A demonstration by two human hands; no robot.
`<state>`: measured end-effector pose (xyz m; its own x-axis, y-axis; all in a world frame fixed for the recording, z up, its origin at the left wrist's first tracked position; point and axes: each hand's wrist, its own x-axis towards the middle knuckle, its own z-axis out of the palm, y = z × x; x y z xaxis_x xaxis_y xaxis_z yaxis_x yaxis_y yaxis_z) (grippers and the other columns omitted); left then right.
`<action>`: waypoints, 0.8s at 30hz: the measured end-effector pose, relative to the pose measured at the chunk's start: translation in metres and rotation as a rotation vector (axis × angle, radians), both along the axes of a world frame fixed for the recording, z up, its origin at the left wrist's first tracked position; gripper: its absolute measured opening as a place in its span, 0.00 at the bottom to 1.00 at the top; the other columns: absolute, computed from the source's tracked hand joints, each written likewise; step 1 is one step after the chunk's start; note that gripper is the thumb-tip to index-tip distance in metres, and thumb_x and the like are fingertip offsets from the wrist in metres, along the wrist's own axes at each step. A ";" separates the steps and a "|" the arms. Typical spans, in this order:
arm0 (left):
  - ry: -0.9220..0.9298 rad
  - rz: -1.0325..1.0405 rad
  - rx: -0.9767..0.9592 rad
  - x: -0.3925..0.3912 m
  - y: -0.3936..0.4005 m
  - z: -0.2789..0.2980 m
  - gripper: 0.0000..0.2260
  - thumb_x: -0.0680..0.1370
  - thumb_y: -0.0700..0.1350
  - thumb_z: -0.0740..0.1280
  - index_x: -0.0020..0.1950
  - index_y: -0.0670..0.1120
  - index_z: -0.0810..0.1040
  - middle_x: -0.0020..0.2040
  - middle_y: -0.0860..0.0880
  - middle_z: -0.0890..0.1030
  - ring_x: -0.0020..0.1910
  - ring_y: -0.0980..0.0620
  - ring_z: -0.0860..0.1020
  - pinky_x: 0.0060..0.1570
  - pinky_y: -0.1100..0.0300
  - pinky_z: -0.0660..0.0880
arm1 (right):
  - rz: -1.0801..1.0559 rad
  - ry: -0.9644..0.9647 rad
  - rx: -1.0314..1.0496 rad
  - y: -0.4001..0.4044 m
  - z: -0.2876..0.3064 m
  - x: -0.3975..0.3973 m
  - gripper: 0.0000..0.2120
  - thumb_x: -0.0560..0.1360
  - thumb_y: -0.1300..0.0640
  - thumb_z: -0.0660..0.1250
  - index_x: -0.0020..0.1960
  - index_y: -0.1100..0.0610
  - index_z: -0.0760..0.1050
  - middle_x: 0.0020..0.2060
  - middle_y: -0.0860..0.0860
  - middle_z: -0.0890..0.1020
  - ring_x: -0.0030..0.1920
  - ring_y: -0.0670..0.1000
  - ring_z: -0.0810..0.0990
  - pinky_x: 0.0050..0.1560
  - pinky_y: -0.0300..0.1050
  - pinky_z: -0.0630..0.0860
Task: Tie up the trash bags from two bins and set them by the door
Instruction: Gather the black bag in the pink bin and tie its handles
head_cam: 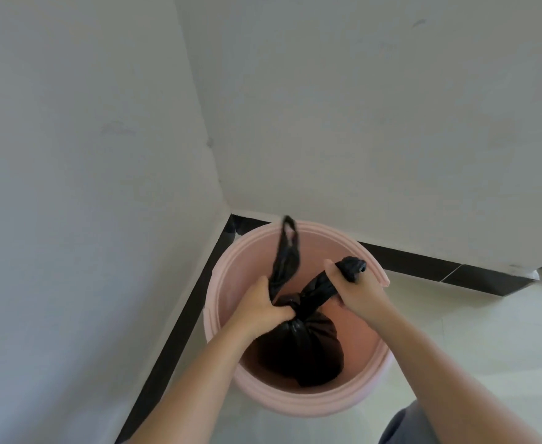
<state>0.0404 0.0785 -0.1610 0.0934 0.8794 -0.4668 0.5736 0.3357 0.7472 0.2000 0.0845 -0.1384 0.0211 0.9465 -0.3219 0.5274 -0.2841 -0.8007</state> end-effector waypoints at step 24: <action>-0.520 -0.034 -0.012 -0.021 -0.006 -0.001 0.14 0.79 0.37 0.54 0.45 0.50 0.77 0.24 0.51 0.80 0.23 0.58 0.73 0.30 0.68 0.71 | 0.527 -0.057 -0.208 0.005 0.024 0.036 0.15 0.76 0.55 0.62 0.32 0.58 0.65 0.16 0.43 0.64 0.18 0.41 0.61 0.23 0.33 0.61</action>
<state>0.0193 0.0727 -0.1617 0.3436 0.8670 -0.3609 0.1382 0.3335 0.9326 0.2359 0.0893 -0.1141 -0.4137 0.7510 -0.5147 0.6815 -0.1195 -0.7220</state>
